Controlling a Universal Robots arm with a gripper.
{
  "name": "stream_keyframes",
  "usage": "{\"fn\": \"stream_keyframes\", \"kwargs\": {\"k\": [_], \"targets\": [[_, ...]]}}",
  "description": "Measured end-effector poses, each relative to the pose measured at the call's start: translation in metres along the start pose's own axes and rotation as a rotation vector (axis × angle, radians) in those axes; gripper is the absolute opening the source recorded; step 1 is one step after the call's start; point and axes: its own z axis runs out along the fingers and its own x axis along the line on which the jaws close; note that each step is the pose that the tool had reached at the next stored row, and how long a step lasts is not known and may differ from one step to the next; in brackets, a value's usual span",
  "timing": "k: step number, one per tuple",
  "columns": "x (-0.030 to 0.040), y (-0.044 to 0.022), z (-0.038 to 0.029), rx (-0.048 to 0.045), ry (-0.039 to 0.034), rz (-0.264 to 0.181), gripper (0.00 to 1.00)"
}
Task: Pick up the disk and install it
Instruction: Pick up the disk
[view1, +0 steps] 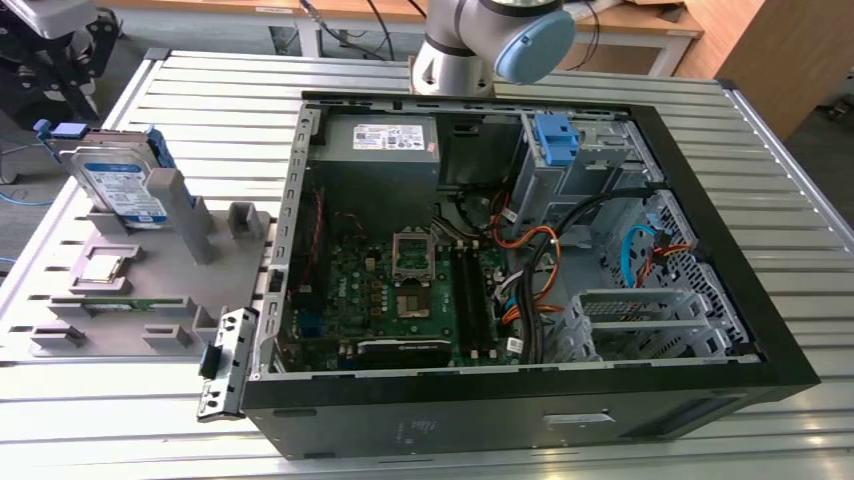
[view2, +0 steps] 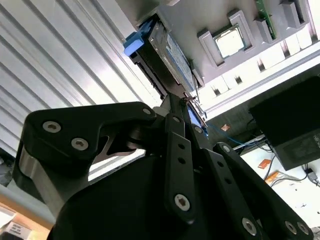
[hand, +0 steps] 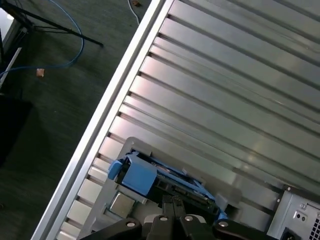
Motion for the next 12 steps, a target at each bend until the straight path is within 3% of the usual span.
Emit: {"fn": "stream_keyframes", "kwargs": {"k": [12], "targets": [[0.0000, 0.0000, 0.0001, -0.0049, 0.0139, -0.217, 0.11]]}}
